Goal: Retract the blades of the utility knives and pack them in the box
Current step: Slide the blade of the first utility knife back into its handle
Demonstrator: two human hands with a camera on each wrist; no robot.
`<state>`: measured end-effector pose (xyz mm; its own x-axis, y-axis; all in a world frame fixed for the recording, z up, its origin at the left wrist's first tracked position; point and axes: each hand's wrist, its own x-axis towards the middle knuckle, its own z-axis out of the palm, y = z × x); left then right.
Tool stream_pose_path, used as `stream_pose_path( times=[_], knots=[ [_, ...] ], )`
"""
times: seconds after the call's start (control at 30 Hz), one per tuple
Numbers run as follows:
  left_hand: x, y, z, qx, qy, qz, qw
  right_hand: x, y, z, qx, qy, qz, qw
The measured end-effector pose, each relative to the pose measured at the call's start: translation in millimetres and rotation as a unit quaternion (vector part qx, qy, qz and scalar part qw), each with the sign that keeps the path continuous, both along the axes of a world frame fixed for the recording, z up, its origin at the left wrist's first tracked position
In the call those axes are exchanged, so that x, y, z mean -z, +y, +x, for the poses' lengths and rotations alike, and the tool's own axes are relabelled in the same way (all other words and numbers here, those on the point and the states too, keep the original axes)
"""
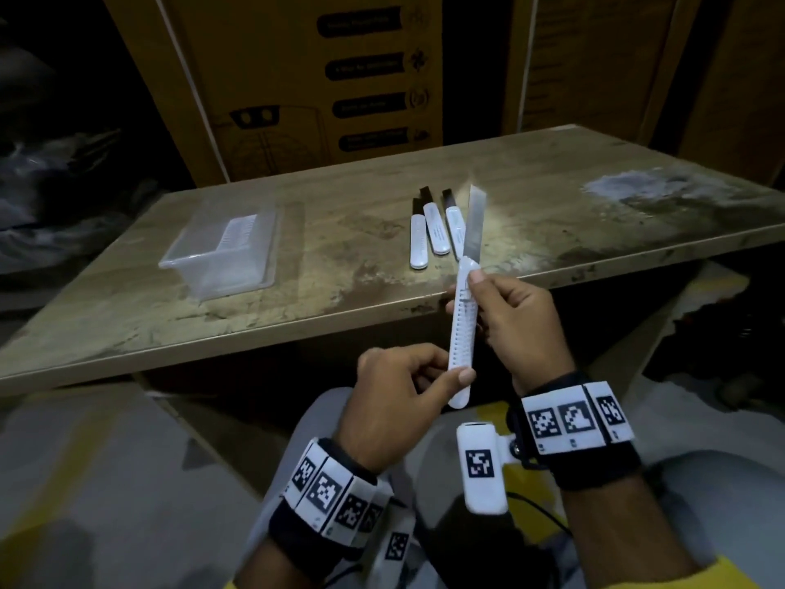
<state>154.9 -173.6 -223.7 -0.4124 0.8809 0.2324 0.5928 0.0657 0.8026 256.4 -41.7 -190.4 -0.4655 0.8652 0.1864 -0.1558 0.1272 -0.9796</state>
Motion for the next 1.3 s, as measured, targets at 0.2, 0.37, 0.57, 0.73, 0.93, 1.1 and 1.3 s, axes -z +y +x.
stream_pose_path(
  times=[0.2,0.37,0.57,0.73,0.93,1.1,1.3],
  knots=[
    [1.4,-12.3,-8.5,0.080,-0.103,-0.036,0.991,-3.6,-1.6,4.3,0.005,0.013,0.012,1.000],
    [4.2,-14.3,-12.2,0.050,-0.109,0.002,0.993,-5.3,-6.7,-7.3,-0.010,0.054,-0.058,0.997],
    [8.3,-14.4,-11.6,0.031,-0.115,0.018,0.993,3.6,-1.8,-12.4,-0.022,0.054,-0.082,0.995],
    [11.0,-9.1,-13.9,0.007,-0.113,0.030,0.993,6.3,4.3,-9.7,-0.047,0.067,-0.092,0.992],
    [12.4,-7.0,-4.0,0.010,-0.126,0.023,0.992,9.3,5.3,-6.3,-0.054,0.081,-0.083,0.992],
    [13.3,-8.0,0.9,-0.020,-0.138,0.036,0.990,9.2,4.8,-6.2,-0.077,0.075,-0.074,0.991],
    [7.3,-10.8,-1.6,-0.021,-0.155,0.042,0.987,9.9,0.8,-10.3,-0.066,0.073,-0.049,0.994]
  ],
)
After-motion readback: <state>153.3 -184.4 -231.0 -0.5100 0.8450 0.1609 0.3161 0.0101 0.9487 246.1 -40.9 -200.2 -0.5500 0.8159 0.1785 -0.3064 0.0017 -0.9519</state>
